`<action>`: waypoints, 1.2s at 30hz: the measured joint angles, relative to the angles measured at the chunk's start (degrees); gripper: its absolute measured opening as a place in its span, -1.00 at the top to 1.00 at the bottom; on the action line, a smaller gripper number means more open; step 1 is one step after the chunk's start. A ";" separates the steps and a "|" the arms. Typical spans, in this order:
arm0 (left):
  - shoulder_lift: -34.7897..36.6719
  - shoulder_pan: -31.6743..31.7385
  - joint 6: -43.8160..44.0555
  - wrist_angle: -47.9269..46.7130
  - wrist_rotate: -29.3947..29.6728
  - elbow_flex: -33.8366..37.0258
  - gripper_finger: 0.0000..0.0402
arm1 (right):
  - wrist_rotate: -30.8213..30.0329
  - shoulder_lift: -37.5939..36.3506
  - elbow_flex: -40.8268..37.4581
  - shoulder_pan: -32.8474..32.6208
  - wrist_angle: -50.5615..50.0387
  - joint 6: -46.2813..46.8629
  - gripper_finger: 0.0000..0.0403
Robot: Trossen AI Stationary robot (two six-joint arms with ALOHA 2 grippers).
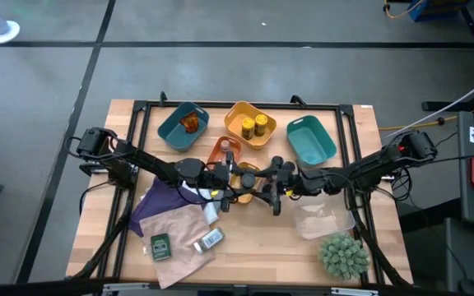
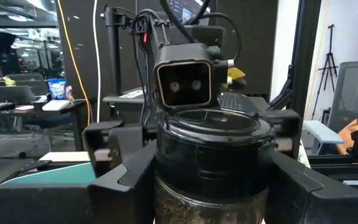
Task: Sort spices by type
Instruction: Put the black seasoning bottle into the left white bin
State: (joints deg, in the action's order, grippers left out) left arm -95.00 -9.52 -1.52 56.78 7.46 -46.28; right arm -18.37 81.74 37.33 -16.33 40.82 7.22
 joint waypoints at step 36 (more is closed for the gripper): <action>0.02 0.02 0.77 -0.59 -0.13 0.00 -0.07 | 2.19 4.17 5.12 -0.09 -1.41 -4.57 0.25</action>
State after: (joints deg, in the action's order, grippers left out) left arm -94.98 -9.50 -0.75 56.19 7.33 -46.28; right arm -16.19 85.91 42.46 -16.43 39.41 2.66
